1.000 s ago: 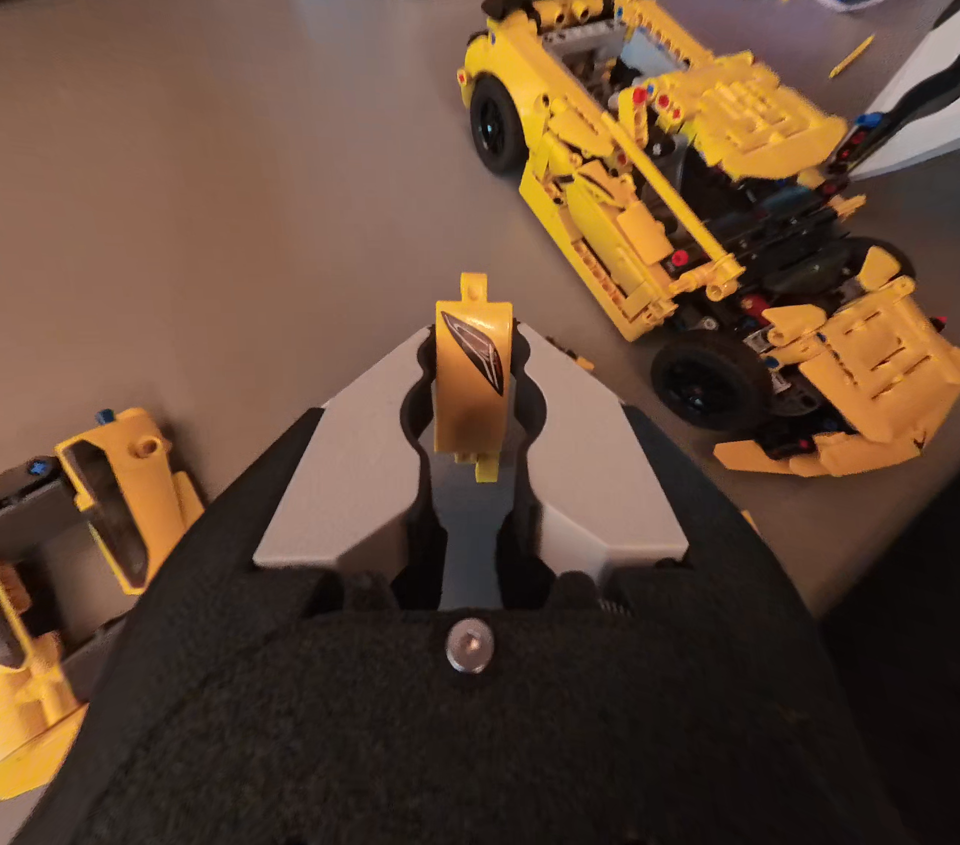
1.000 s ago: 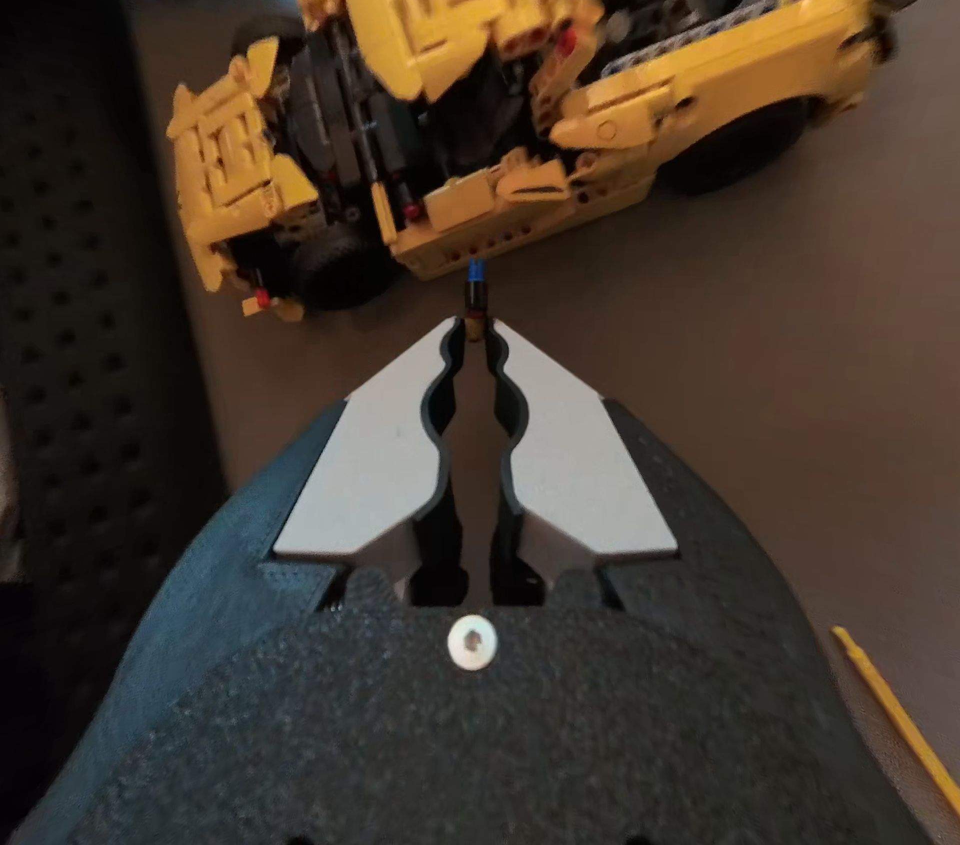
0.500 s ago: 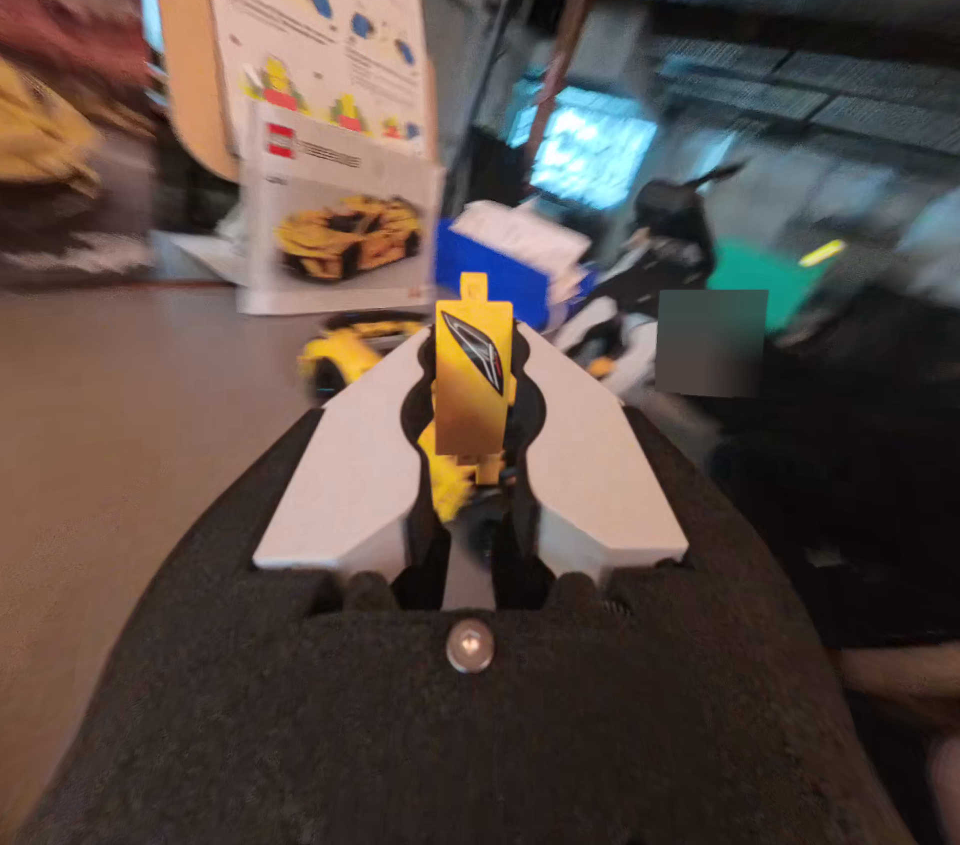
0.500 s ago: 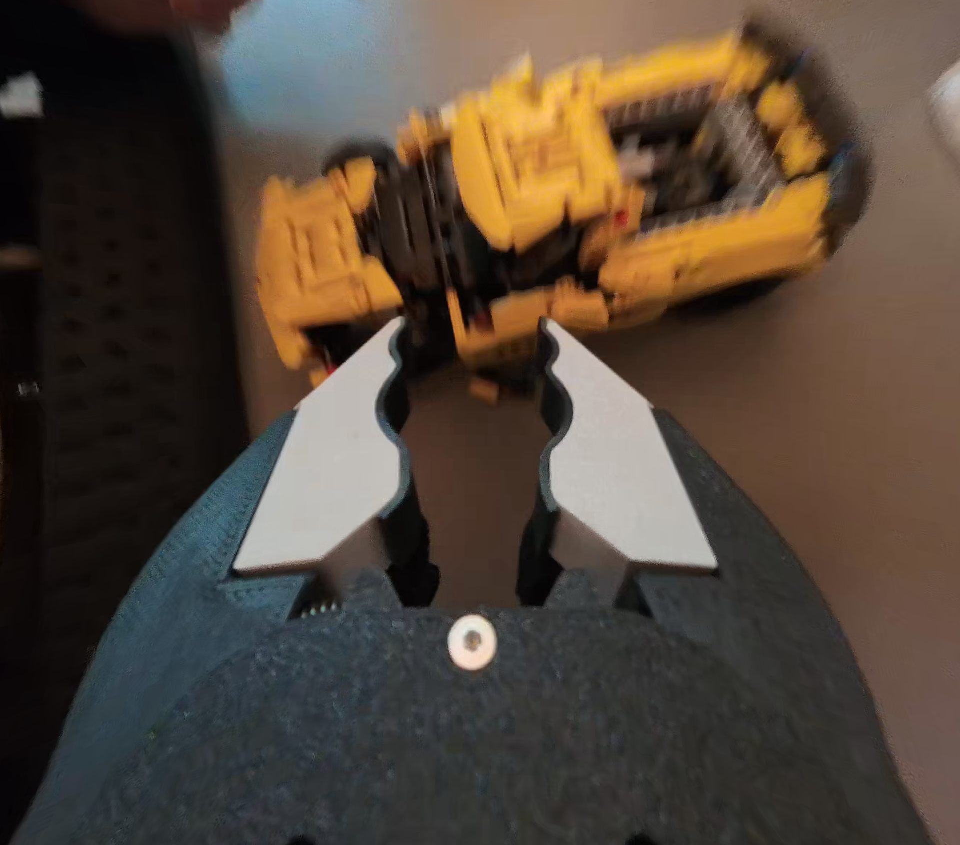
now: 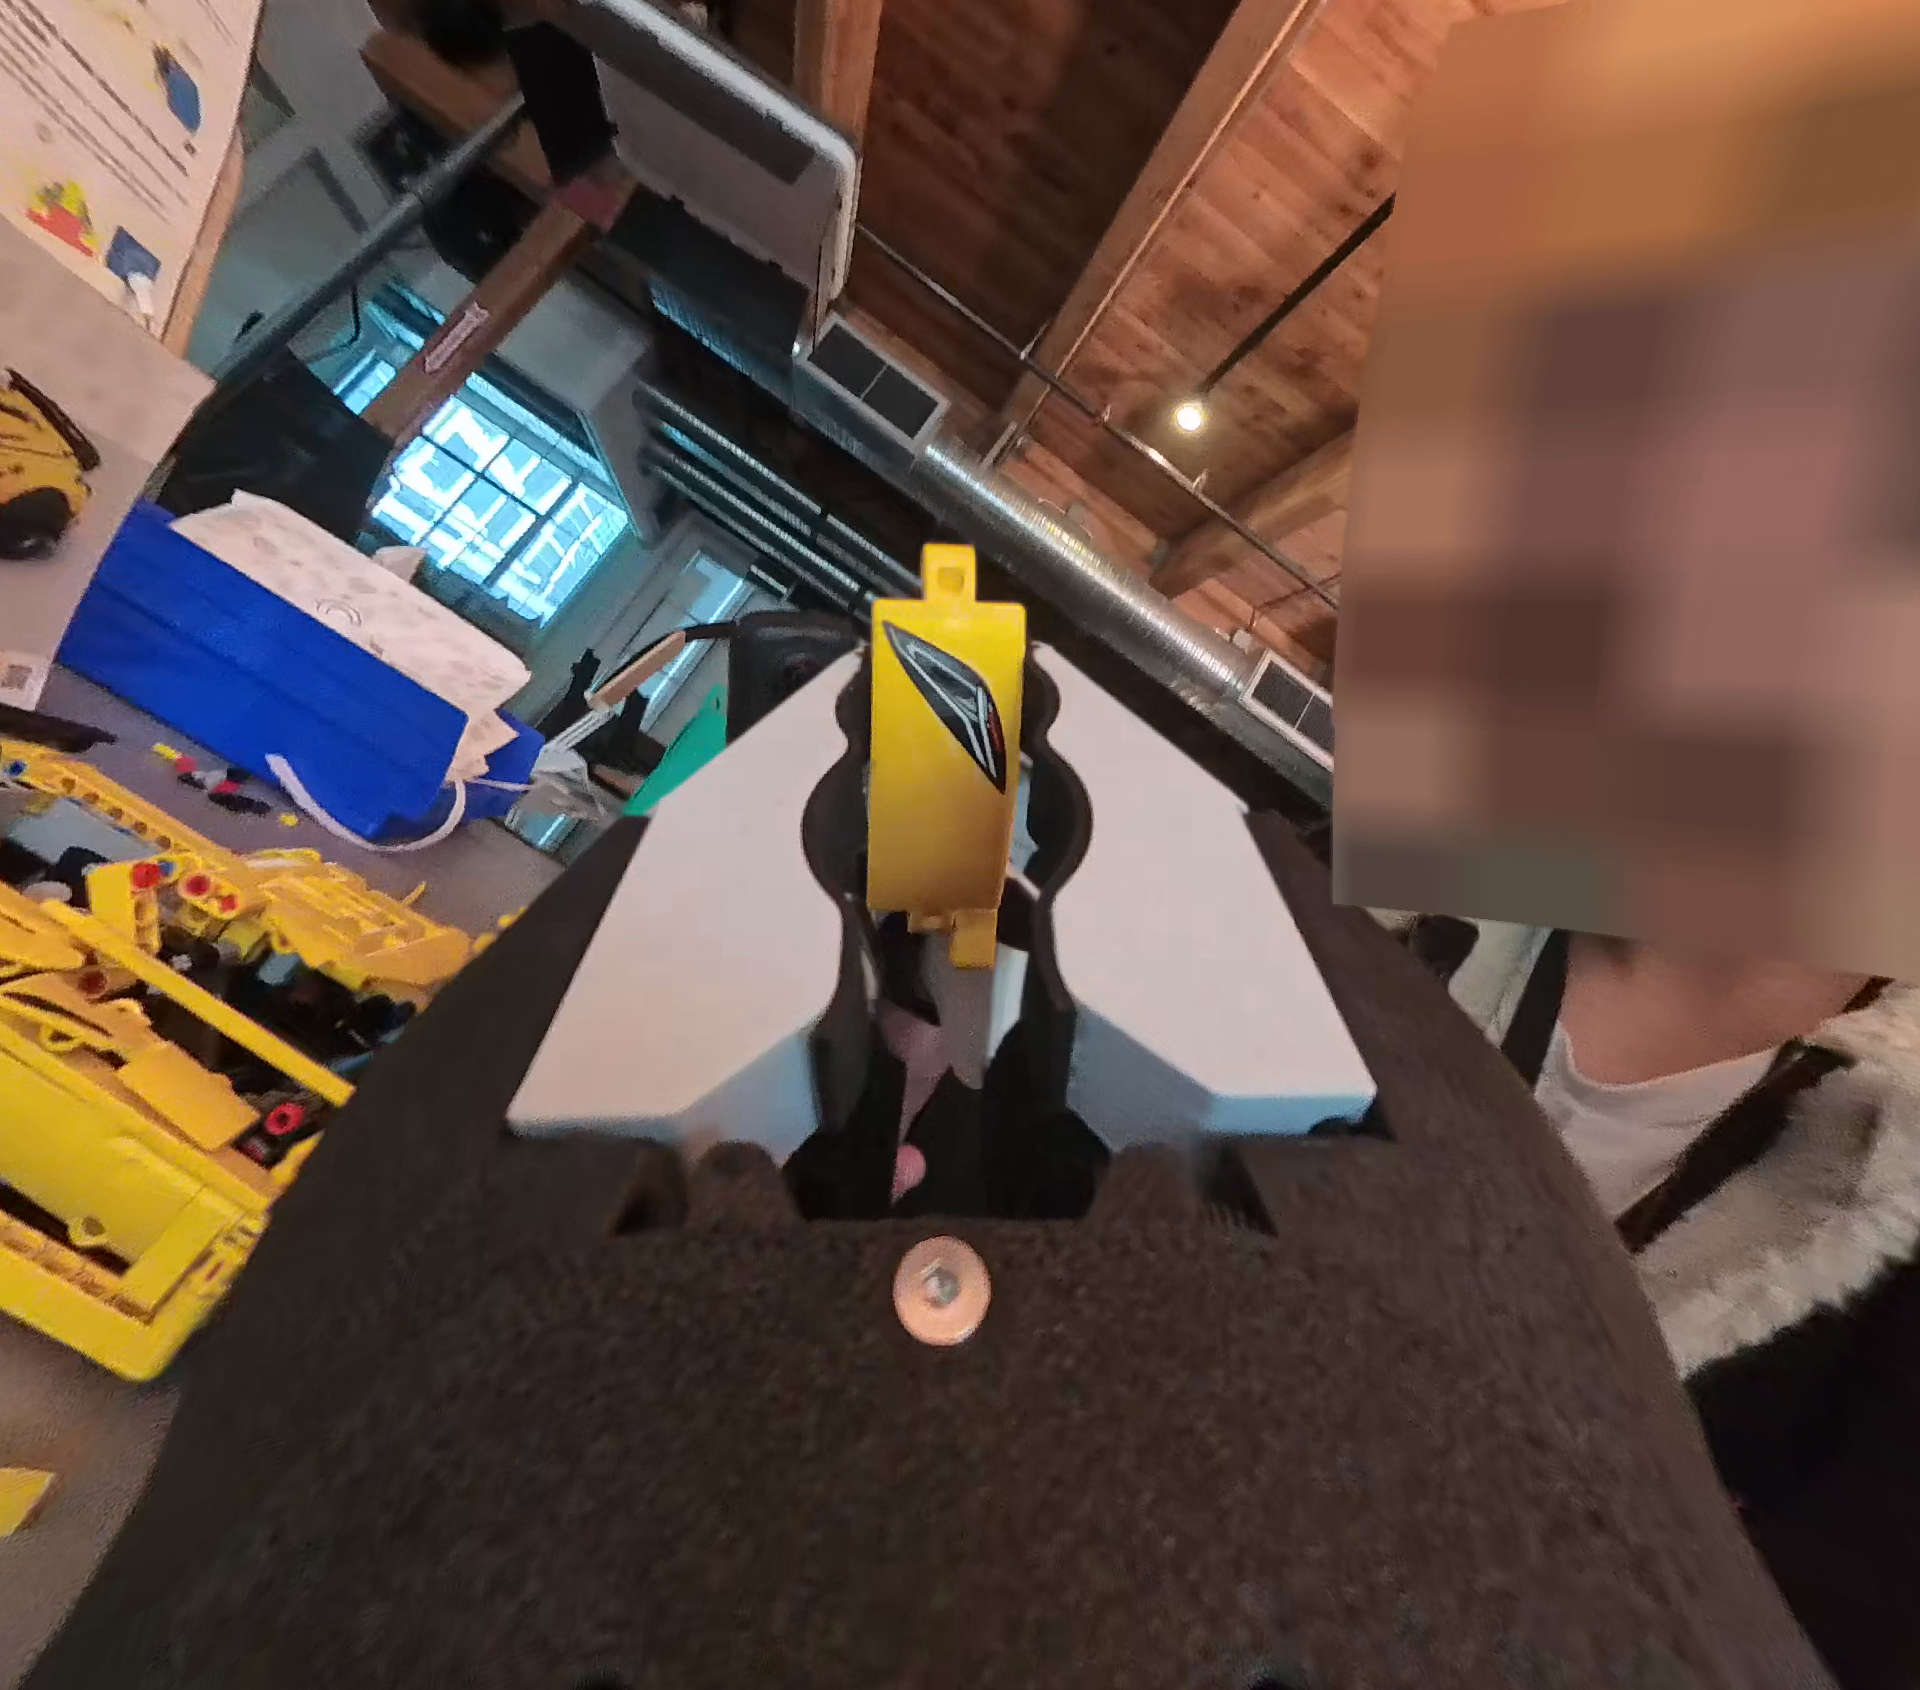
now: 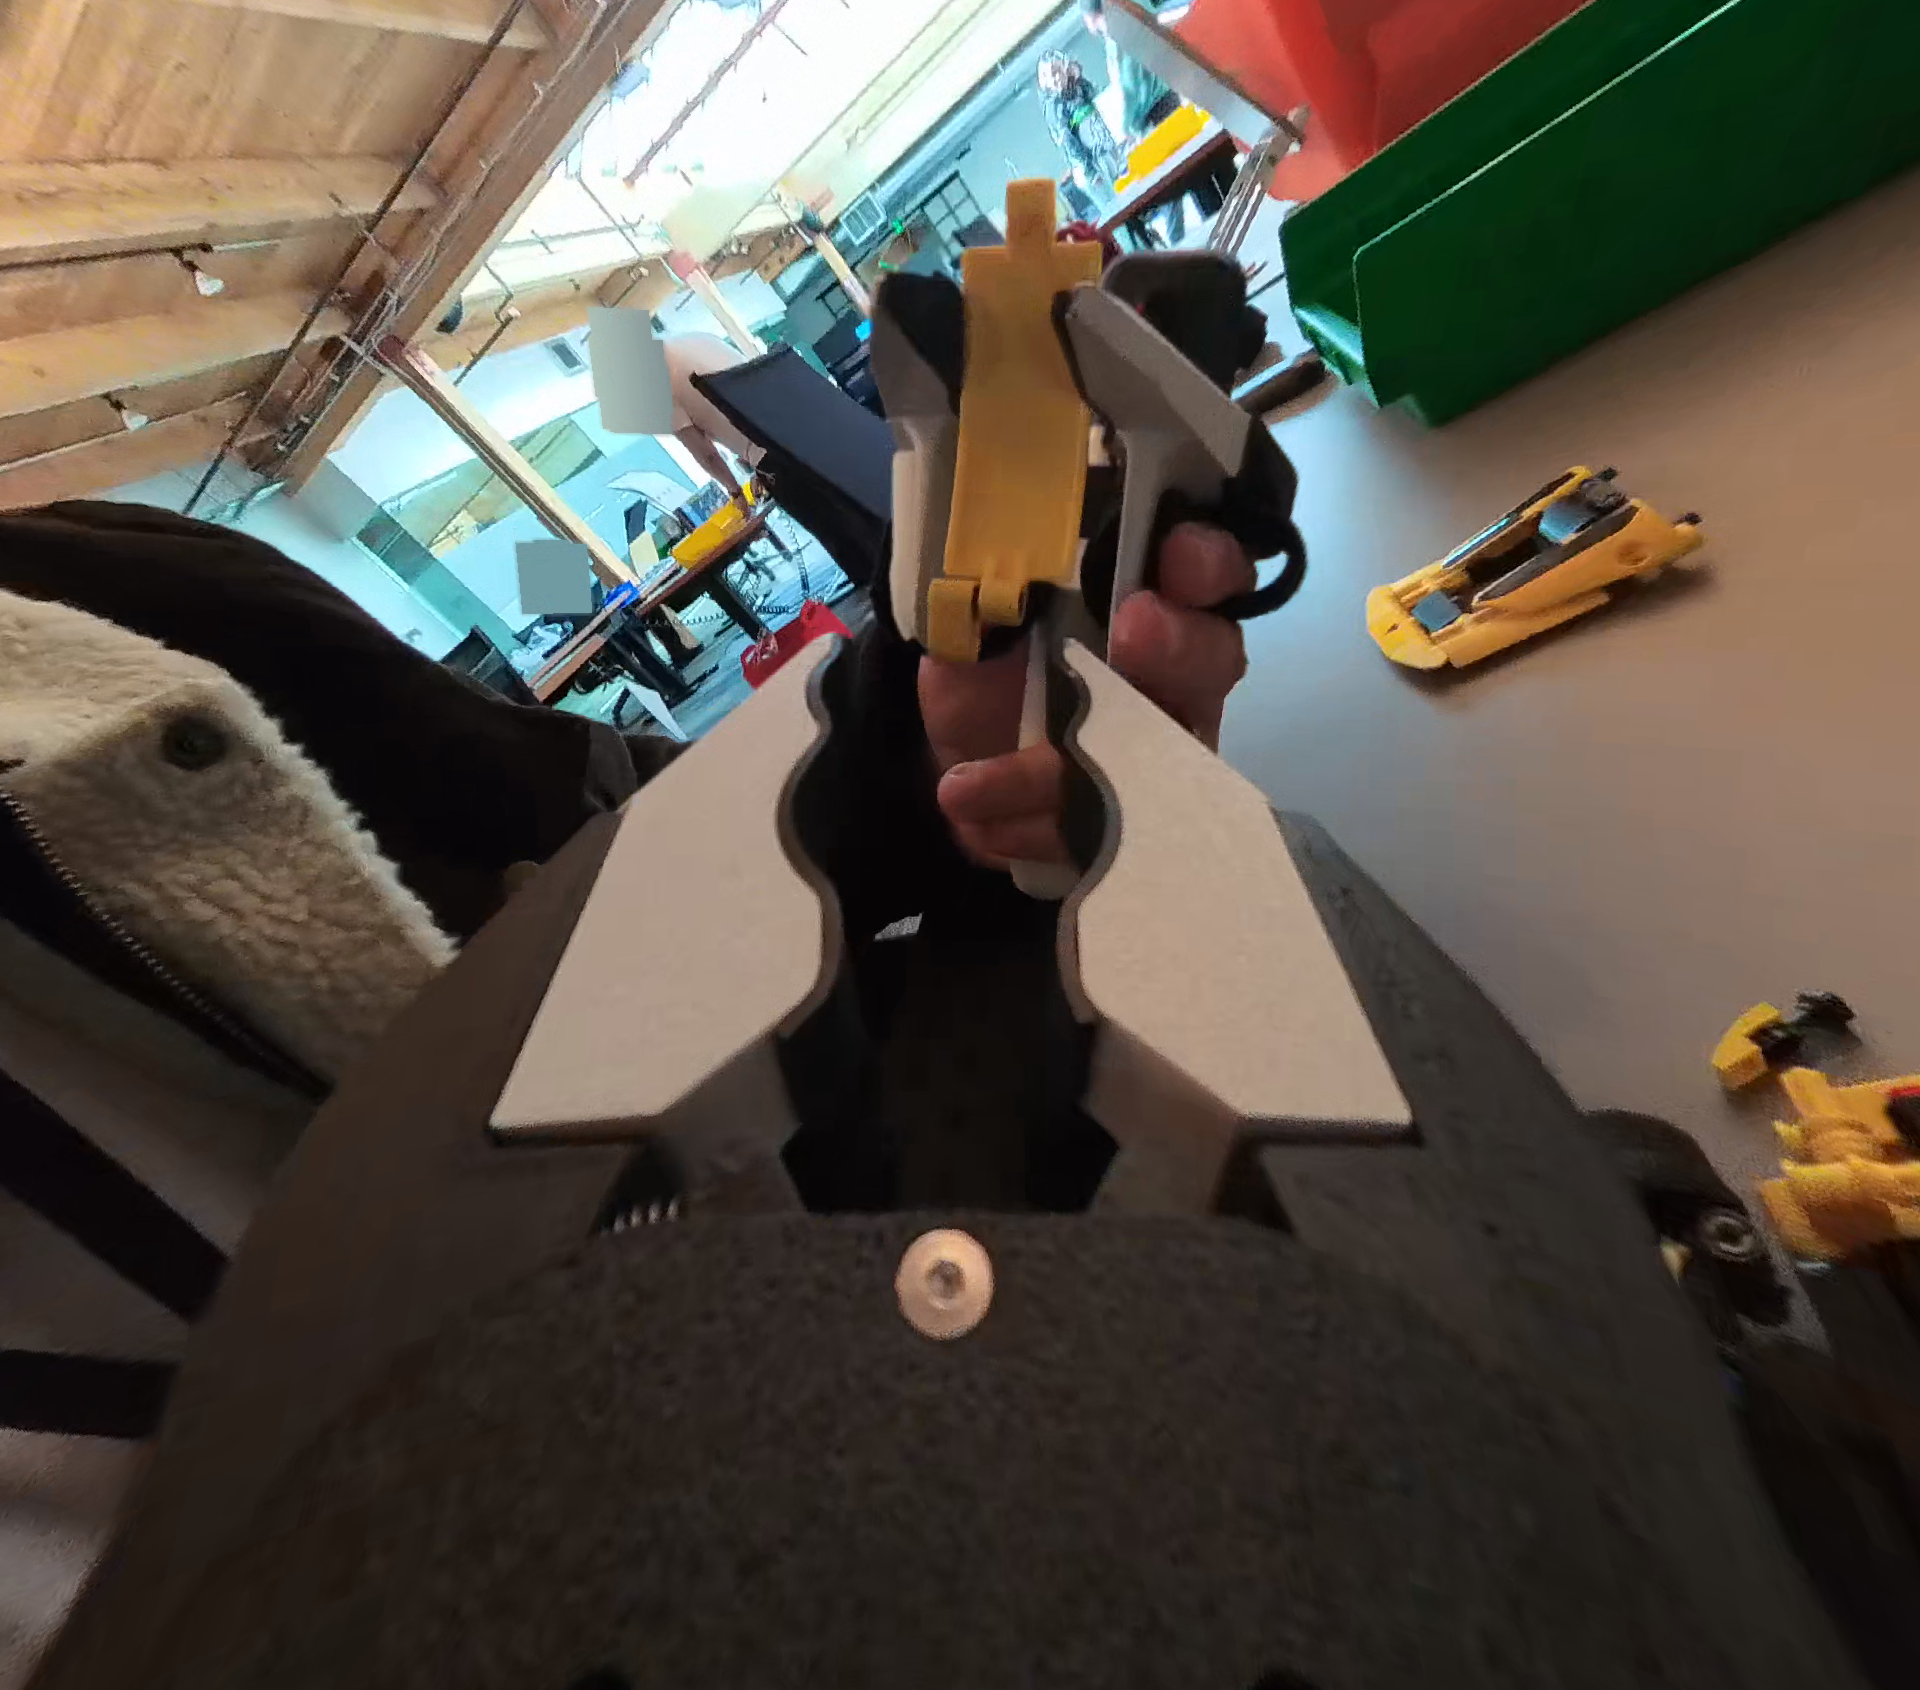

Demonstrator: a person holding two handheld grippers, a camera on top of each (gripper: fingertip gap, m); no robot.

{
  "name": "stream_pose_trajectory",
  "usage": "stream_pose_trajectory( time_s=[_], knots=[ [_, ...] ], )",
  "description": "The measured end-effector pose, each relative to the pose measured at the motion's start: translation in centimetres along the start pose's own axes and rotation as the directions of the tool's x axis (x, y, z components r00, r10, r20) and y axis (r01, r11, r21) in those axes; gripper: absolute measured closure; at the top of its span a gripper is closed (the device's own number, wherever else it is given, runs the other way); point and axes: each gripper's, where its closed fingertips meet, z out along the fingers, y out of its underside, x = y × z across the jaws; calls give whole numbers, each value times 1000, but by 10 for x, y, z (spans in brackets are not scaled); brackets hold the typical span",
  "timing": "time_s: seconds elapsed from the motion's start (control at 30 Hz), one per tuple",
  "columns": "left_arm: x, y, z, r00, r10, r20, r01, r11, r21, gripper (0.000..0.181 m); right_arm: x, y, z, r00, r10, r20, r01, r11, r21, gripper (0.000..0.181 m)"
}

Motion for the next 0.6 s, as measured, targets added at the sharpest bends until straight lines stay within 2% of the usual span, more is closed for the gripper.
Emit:
stream_pose_trajectory(
  time_s=[0.1, 0.17, 0.2, 0.27, 0.33, 0.4, 0.5, 0.6],
  knots=[
    [1, 11, 5, 999, 34, 9, -33, 998, -56, 156, 2, -1, -1, 998, -44, -39, 44, 999, 8, 164],
    [-3, 13, 5, 998, 59, 38, -56, 996, -69, 156, 8, 0, -5, 986, -131, -107, 128, 991, -31, 165],
    [-7, 14, 3, 995, 73, 65, -68, 994, -82, 156, 14, 1, -7, 965, -200, -171, 192, 979, -63, 165],
    [-19, 19, 1, 982, 129, 139, -111, 986, -127, 154, 29, 3, -15, 869, -390, -305, 352, 920, -175, 166],
    [-26, 28, -2, 961, 208, 184, -169, 964, -207, 155, 32, 6, -20, 811, -486, -326, 420, 871, -254, 165],
    [-30, 33, -3, 936, 280, 214, -220, 938, -269, 157, 31, 7, -23, 857, -423, -293, 369, 902, -225, 166],
    [-40, 41, -7, 888, 369, 275, -259, 894, -365, 160, 28, -5, -35, 934, -258, -249, 240, 966, -101, 166],
    [-45, 52, -6, 834, 475, 280, -324, 833, -448, 160, 30, -1, -43, 959, -205, -198, 179, 974, -140, 166]
  ],
)
